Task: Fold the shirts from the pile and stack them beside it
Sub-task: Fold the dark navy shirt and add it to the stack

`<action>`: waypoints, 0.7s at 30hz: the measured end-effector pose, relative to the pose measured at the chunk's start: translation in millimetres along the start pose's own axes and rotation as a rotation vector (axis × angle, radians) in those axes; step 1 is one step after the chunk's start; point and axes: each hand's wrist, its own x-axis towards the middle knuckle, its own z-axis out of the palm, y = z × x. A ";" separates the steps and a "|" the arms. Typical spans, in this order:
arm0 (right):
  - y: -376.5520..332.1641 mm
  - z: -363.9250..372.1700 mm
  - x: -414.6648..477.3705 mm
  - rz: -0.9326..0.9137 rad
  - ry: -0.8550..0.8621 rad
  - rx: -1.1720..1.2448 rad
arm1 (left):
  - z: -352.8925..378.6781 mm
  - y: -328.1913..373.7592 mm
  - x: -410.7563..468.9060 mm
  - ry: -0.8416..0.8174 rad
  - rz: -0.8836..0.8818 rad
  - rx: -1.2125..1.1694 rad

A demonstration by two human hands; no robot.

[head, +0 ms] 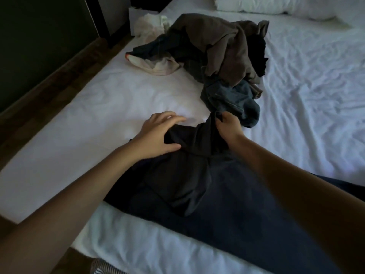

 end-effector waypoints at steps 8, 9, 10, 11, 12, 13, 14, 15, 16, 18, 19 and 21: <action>-2.1 -6.4 16.9 0.138 0.030 0.276 | 0.4 -20.5 54.9 0.185 -0.362 -0.323; -1.4 -7.8 20.4 0.148 0.039 0.268 | 1.0 -21.3 62.1 0.205 -0.436 -0.299; 0.8 -8.4 23.3 0.156 0.045 0.255 | 3.6 -24.3 68.9 0.198 -0.498 -0.270; 3.2 -7.6 26.0 0.164 0.046 0.247 | 4.0 -23.2 74.0 0.190 -0.539 -0.252; 4.6 -6.9 27.5 0.169 0.050 0.241 | 4.4 -21.4 79.8 0.170 -0.551 -0.249; 5.7 -6.0 28.0 0.171 0.049 0.234 | 3.4 -17.3 83.6 0.130 -0.537 -0.265; 7.4 -5.7 29.4 0.167 0.043 0.226 | 1.9 -13.1 86.2 0.059 -0.502 -0.298; 8.5 -5.9 30.6 0.164 0.033 0.223 | -0.4 -8.5 87.1 -0.045 -0.441 -0.358; 9.1 -7.2 31.4 0.165 0.025 0.224 | -3.0 -3.7 86.6 -0.167 -0.366 -0.416; 9.6 -9.9 33.1 0.186 0.018 0.250 | -5.3 1.9 83.4 -0.375 -0.198 -0.322; 10.4 -10.4 33.8 0.190 0.020 0.261 | -5.5 1.9 82.3 -0.442 -0.118 -0.163; 12.1 -9.4 33.8 0.174 0.040 0.241 | -0.6 -1.8 82.9 -0.410 -0.052 0.022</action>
